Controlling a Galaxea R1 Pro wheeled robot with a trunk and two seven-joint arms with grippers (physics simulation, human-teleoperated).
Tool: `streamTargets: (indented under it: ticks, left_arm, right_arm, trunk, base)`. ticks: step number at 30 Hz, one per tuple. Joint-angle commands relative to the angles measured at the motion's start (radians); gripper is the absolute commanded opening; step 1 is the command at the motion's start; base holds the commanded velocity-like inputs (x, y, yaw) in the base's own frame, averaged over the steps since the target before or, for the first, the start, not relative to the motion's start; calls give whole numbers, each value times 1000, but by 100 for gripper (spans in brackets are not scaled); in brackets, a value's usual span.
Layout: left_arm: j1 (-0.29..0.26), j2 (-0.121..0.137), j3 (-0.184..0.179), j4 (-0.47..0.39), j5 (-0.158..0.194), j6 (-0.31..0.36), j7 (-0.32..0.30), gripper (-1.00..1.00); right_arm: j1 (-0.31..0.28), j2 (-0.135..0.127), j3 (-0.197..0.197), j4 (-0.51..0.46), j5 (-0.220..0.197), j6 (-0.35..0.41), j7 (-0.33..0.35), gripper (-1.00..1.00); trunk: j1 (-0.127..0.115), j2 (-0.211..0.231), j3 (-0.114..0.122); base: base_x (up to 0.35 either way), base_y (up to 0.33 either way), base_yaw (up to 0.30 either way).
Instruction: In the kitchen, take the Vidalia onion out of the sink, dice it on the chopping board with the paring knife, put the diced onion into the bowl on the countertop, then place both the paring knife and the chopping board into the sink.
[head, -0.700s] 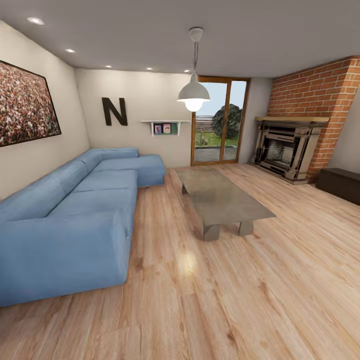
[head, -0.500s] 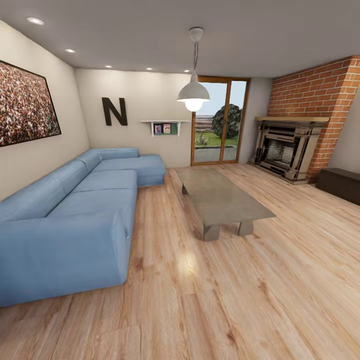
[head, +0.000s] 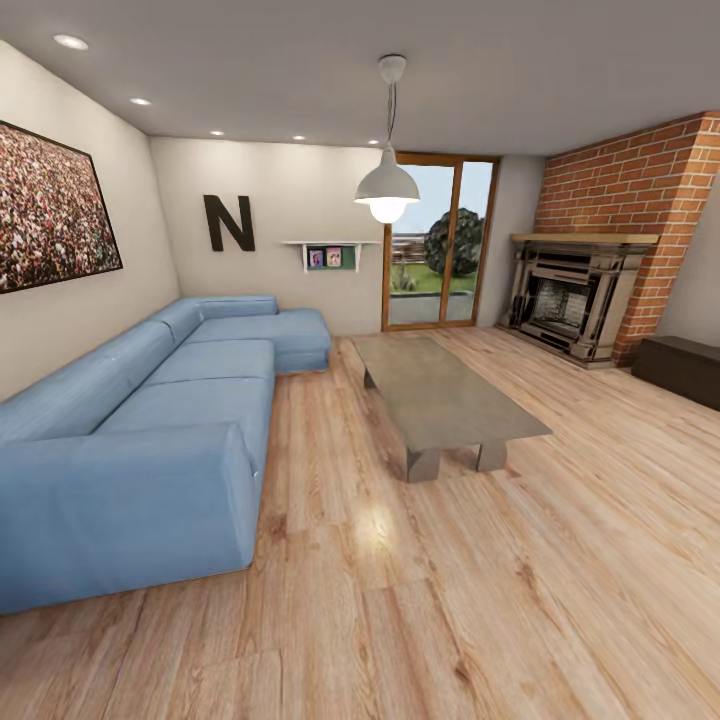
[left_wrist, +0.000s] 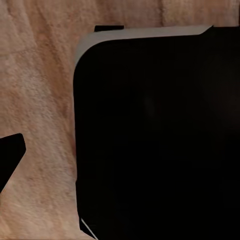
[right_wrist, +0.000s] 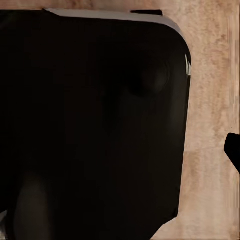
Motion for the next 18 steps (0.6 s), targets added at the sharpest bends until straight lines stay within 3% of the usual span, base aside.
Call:
streamTargets:
  ticks: [1, 17, 18]
  left_arm:
    - [0, 0, 1, -6, 0, -8, 0, 100]
    - [0, 20, 4, -96, 0, -33, 4, 100]
    - [0, 23, 4, -556, 1, -34, 4, 100]
  right_arm:
    - [0, -2, 0, -6, -1, -7, -1, 100]
    - [0, -37, -1, -96, 2, -97, 7, 100]
    - [0, -37, -1, -450, 2, -370, 8, 100]
  trunk:
    - [0, 0, -1]
    - [0, 0, -1]
    - [0, 0, -1]
  base:
    - [0, 0, 0]
    - [0, 0, 0]
    - [0, 0, 0]
